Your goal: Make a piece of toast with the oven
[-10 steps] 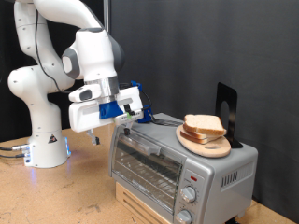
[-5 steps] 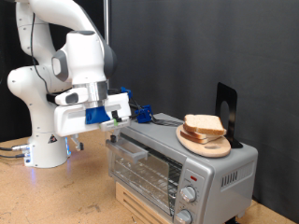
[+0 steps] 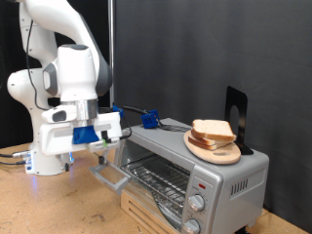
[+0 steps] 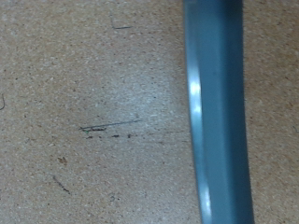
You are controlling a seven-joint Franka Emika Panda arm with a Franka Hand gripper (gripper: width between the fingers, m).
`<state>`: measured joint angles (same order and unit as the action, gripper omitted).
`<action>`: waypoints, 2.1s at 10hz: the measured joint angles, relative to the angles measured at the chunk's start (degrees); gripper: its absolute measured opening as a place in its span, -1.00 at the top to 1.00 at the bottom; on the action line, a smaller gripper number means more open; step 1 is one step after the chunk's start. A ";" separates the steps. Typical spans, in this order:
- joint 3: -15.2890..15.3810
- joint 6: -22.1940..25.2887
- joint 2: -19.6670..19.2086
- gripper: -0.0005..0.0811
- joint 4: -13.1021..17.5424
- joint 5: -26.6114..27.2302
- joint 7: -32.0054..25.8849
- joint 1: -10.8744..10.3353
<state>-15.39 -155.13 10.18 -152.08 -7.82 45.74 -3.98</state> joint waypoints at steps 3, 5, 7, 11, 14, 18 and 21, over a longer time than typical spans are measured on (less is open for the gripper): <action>-1.20 -3.91 -2.35 -0.97 -0.91 -1.63 -1.92 1.38; -1.29 -6.75 -4.67 -0.97 -0.75 -2.46 -0.93 2.33; -1.33 -8.08 -7.68 -0.97 0.53 -4.13 1.76 3.02; -2.05 -9.46 -12.78 -0.97 2.45 -6.03 3.02 3.51; -3.01 -12.02 -16.50 -0.97 3.08 -9.22 6.78 3.50; -3.13 -12.86 -21.85 -0.97 5.32 -11.50 14.31 0.94; 1.43 -13.41 -22.52 -0.97 5.35 -5.15 7.26 3.77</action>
<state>-13.96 -168.54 -12.34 -146.73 -12.97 53.00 -0.21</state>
